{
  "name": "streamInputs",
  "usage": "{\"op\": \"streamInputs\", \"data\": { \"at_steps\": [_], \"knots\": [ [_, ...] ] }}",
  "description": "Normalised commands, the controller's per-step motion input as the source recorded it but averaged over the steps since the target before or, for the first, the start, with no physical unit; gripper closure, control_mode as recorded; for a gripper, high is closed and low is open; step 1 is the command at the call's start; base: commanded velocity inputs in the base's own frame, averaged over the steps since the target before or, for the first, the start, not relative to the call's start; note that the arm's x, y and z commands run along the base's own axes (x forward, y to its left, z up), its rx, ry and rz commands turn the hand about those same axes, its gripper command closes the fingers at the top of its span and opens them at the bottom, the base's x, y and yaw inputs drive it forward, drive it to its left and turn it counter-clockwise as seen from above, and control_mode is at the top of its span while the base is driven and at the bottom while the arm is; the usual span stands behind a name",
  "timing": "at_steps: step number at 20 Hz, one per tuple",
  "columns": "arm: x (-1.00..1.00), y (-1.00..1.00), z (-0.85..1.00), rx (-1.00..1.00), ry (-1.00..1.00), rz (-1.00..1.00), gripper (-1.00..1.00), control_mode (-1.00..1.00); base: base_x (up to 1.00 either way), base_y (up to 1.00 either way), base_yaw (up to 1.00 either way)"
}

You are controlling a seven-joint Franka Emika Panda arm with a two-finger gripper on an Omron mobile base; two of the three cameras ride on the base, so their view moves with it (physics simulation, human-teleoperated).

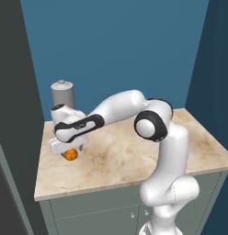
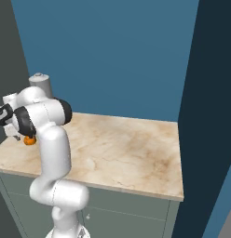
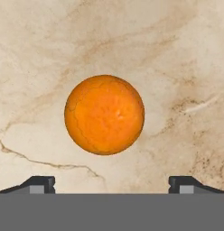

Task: Place the orange in the correct fridge rack based on whether it is a fruit or vegetable. Finally, close the fridge door.

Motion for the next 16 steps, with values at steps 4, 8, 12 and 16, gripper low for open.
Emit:
{"op": "streamInputs", "data": {
  "at_steps": [4,8,12,16],
  "knots": [
    [0.28,0.0,-0.08,0.0,0.06,0.0,-1.0,-1.0,0.0,0.0,0.0],
    [0.05,0.0,-0.13,0.0,0.04,0.0,-1.0,-1.0,0.0,0.0,0.0],
    [0.0,0.0,-0.2,0.0,0.0,0.0,-1.0,-1.0,0.0,0.0,0.0],
    [-0.02,-0.1,-0.23,0.03,0.0,0.0,-1.0,-1.0,0.0,0.0,0.0]
  ]
}}
